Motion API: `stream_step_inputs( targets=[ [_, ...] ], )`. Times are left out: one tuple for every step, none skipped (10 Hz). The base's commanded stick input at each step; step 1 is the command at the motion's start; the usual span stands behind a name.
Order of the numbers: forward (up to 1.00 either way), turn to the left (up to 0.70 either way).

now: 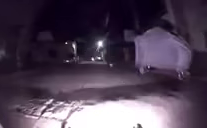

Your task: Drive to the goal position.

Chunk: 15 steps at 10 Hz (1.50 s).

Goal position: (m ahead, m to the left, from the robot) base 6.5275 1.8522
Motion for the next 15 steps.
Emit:
stream_step_inputs(
  targets=[
    [0.45, -0.26],
    [0.45, -0.26],
    [0.45, -0.26],
    [0.45, -0.26],
    [0.45, -0.26],
    [0.45, -0.26],
    [0.45, -0.26],
    [0.45, -0.26],
    [0.45, -0.26],
    [0.45, -0.10],
    [0.45, -0.01],
    [0.45, 0.00],
    [0.45, 0.00],
    [0.45, 0.00],
    [0.45, 0.00]
  ],
)
